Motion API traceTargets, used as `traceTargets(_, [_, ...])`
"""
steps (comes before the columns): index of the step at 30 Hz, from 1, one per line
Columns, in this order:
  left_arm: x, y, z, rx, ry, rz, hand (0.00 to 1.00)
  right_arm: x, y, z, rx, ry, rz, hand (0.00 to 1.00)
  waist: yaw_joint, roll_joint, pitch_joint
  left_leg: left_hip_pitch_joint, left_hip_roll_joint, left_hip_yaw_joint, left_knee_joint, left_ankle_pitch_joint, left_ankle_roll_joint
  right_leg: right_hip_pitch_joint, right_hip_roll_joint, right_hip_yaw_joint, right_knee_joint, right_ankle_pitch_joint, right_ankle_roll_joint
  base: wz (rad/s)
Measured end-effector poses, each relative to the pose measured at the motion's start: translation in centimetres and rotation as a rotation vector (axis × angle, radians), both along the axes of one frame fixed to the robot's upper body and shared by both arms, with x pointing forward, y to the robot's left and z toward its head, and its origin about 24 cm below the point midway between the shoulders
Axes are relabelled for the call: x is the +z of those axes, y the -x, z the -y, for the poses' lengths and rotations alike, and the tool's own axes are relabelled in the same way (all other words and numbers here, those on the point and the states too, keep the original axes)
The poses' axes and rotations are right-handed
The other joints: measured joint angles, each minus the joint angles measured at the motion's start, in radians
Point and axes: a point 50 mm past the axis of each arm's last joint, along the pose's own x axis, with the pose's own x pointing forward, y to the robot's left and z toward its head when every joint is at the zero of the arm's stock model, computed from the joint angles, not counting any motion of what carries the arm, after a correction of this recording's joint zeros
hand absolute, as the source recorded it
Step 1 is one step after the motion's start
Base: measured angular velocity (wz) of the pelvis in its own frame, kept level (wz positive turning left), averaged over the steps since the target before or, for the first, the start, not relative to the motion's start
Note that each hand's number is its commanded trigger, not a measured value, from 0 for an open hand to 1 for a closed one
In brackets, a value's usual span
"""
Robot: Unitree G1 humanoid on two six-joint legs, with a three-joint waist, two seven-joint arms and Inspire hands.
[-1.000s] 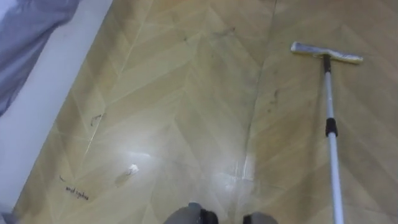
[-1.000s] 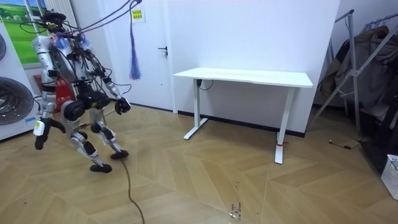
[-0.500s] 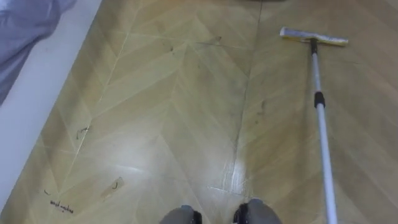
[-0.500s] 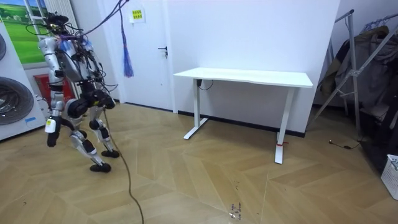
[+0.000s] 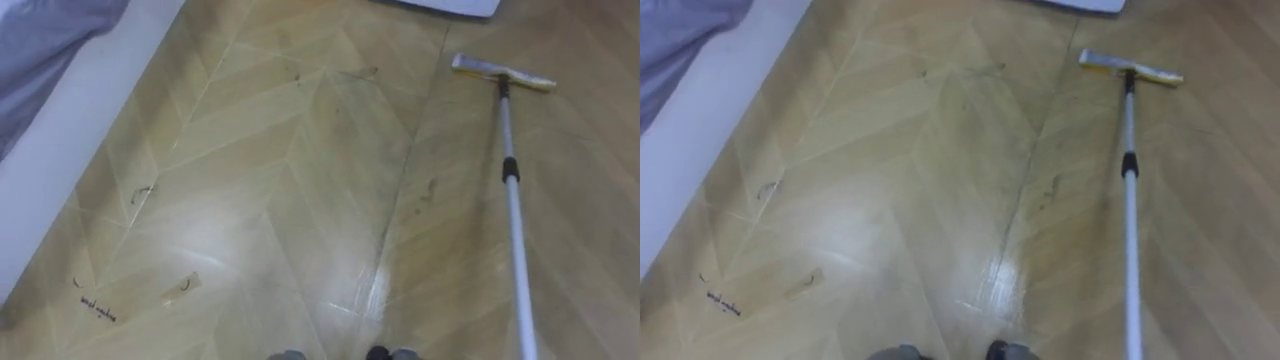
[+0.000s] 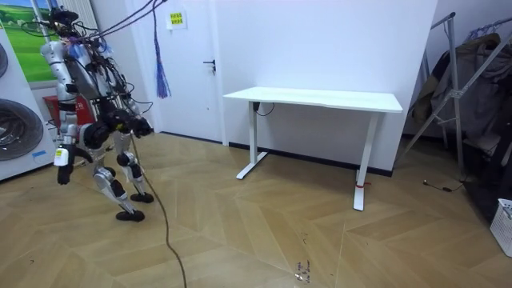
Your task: Mop floor
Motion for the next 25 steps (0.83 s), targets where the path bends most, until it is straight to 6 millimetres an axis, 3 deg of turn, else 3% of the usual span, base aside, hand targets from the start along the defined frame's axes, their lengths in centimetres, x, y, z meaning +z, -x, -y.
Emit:
traceTargets(3, [-0.2,1.1,-0.2,0.003,-0.006,-0.025,0.0,-0.6,2.6,-1.2,0.038,0.0,-0.091,1.0,-0.041,0.002,0.0026,0.066,-0.006,0.012,-0.041,0.002,0.003,0.051,-0.001,0.012,-0.018,-0.003,0.005,-0.1])
traceTargets(5, [-0.2,1.2,-0.1,0.021,0.0,-0.027,0.0,-0.9,3.5,-1.8,0.048,-0.017,-0.115,1.0,-0.05,-0.004,0.0027,0.105,-0.006,0.027,-0.075,0.008,0.006,0.077,0.002,0.023,-0.04,-0.001,0.005,-0.25])
traceTargets(9, [-0.3,2.4,-0.5,0.068,-0.004,-0.054,0.0,-1.1,4.5,-2.5,0.086,-0.062,-0.164,1.0,-0.063,-0.025,-0.0079,0.247,-0.001,0.062,-0.217,0.053,0.006,0.183,0.013,0.052,-0.131,0.03,0.011,-0.27])
traceTargets(12, [-0.4,3.6,-1.1,0.088,-0.02,-0.095,0.0,-1.1,5.4,-2.7,0.086,-0.089,-0.203,1.0,-0.069,-0.046,-0.0103,0.36,-0.006,0.066,-0.333,0.09,0.002,0.273,0.024,0.056,-0.203,0.044,0.012,-0.08])
traceTargets(15, [-0.4,5.3,-1.3,0.104,-0.026,-0.135,0.0,-1.2,6.0,-3.2,0.098,-0.117,-0.235,1.0,-0.068,-0.059,-0.0153,0.434,0.01,0.066,-0.401,0.106,-0.004,0.347,0.044,0.055,-0.276,0.063,0.009,-0.04])
traceTargets(18, [-0.5,6.6,-1.4,0.093,-0.025,-0.173,0.0,-1.5,6.8,-4.2,0.1,-0.145,-0.242,1.0,-0.07,-0.076,-0.0143,0.489,0.013,0.07,-0.416,0.113,-0.006,0.4,0.057,0.054,-0.307,0.065,0.008,-0.01])
traceTargets(19, [-0.5,6.7,-1.4,0.089,-0.025,-0.178,0.0,-1.6,6.7,-4.5,0.107,-0.156,-0.232,1.0,-0.072,-0.088,-0.0108,0.497,0.015,0.07,-0.417,0.113,-0.007,0.412,0.059,0.051,-0.316,0.064,0.008,-0.05])
traceTargets(21, [-0.5,6.6,-1.3,0.072,-0.03,-0.179,0.0,-1.7,6.3,-4.6,0.118,-0.165,-0.218,1.0,-0.073,-0.095,-0.012,0.507,0.017,0.07,-0.428,0.113,-0.008,0.426,0.059,0.043,-0.322,0.065,0.007,0.0])
traceTargets(25, [-0.5,6.3,-1.4,0.027,-0.043,-0.187,0.0,-1.7,6.1,-4.6,0.149,-0.162,-0.227,1.0,-0.074,-0.104,-0.0071,0.548,0.03,0.077,-0.442,0.113,-0.008,0.473,0.06,0.037,-0.354,0.072,0.007,-0.03])
